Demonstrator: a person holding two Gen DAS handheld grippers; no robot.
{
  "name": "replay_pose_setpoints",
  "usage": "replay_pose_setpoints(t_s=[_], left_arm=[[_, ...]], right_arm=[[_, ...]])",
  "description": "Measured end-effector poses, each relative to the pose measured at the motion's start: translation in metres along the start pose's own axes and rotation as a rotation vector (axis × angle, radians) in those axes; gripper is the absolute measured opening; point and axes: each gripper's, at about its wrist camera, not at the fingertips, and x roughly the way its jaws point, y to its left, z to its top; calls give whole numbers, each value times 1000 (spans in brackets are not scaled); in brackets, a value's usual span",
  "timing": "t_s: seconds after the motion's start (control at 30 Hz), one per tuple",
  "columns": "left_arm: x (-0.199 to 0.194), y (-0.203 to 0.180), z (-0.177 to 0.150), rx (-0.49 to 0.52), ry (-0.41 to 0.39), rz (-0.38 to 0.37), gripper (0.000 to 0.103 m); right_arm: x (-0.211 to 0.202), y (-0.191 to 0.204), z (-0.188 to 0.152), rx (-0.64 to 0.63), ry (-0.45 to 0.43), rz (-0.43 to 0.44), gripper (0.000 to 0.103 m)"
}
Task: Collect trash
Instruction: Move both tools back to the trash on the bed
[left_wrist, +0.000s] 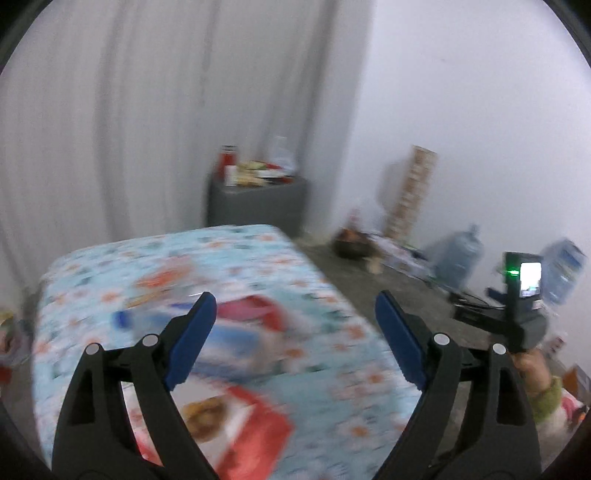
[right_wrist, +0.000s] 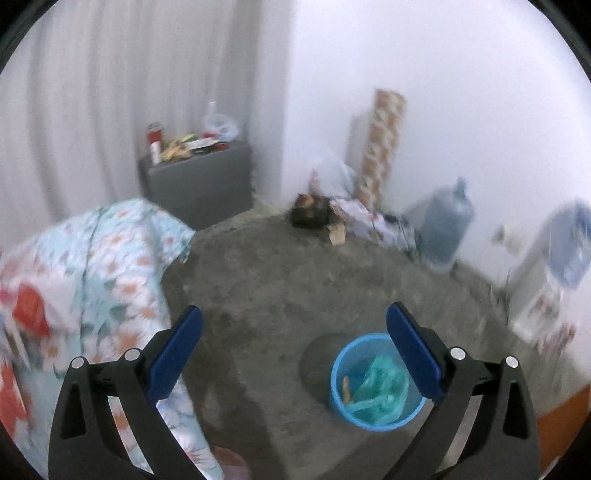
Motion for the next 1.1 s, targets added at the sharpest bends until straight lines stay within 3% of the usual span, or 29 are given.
replay_pose_setpoints(t_s=[0.1,0.23,0.5,0.73,0.97,1.1], left_arm=[[-12,28,-13,-53,2,64,83],[-19,57,-33,-116,25,101,83],[-11,88,-66,-186,70,141,83],[-2,100,-63,-170,56,149,83],[14,100,-23,-45,-9,146,83],[38,102,-5,22,24,111,83]], right_arm=[[-13,16,5,-21,-21,125,97],[-26,22,7,18,-36,380,97],[-26,34,6,107,46,618,97],[-4,62,2,141,156,732,97],[15,96,1,140,219,797,97],[22,107,7,148,234,822,97]])
